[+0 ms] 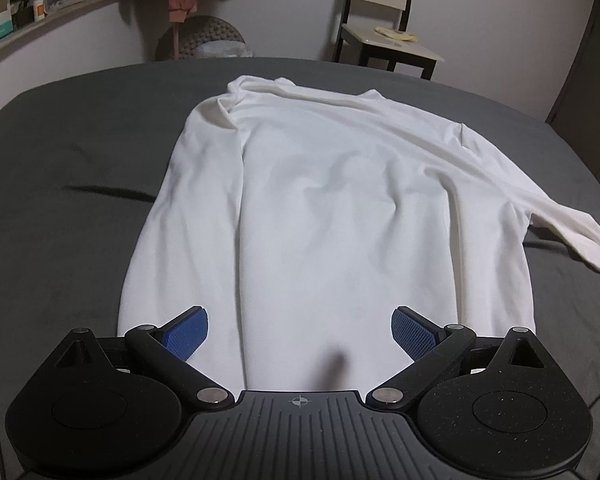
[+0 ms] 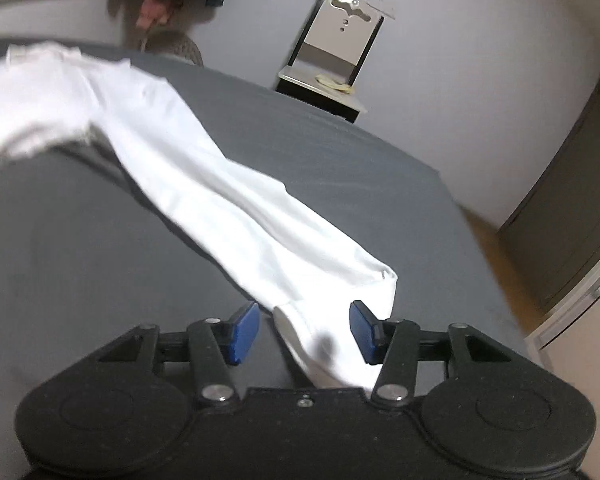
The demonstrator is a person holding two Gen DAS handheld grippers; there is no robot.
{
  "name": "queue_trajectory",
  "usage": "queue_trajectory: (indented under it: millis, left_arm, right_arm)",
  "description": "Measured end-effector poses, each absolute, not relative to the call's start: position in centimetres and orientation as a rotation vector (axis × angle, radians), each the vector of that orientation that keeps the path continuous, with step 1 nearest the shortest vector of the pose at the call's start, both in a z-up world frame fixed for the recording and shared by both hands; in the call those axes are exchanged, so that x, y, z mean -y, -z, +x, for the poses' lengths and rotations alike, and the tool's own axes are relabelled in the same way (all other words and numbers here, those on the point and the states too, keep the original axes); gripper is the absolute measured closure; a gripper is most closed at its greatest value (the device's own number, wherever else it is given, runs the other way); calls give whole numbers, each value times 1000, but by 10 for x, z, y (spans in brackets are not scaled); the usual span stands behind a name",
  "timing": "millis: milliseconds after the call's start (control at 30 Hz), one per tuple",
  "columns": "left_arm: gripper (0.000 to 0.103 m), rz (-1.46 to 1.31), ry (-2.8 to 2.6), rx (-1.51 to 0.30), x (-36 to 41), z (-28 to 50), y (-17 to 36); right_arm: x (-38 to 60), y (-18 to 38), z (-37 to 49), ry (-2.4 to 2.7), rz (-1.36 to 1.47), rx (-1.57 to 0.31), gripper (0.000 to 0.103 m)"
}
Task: Fold clothes
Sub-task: 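Grasp the sleeve cuff with the right gripper and stretch it out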
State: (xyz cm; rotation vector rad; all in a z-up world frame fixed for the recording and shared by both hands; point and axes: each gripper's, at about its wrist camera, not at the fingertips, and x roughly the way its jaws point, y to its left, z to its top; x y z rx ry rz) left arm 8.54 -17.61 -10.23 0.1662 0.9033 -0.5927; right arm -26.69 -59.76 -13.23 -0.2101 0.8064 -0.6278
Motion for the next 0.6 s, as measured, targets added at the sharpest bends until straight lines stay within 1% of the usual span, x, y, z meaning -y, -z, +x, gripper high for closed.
queue_trajectory:
  millis: [67, 100, 133, 167, 300, 433, 567, 600]
  left_arm:
    - [4, 167, 588, -903, 173, 84, 102]
    - [4, 167, 583, -902, 172, 83, 102]
    - [4, 166, 577, -900, 170, 83, 101]
    - [4, 160, 571, -900, 167, 83, 100]
    - [4, 133, 552, -899, 160, 86, 99]
    - [4, 129, 552, -903, 164, 90, 100]
    - [4, 147, 569, -906, 170, 88, 102]
    - [4, 151, 572, -907, 171, 87, 102]
  right_arm:
    - [604, 144, -263, 662, -179, -841, 74]
    - [608, 145, -266, 675, -152, -838, 86]
    - [611, 147, -269, 688, -125, -833, 91]
    - [612, 143, -273, 703, -98, -805, 92]
    - [634, 109, -315, 780, 74, -584, 93]
    - [691, 91, -360, 954, 373, -448, 96]
    - [753, 124, -394, 1069, 764, -404, 96]
    - [768, 133, -403, 1095, 862, -391, 92]
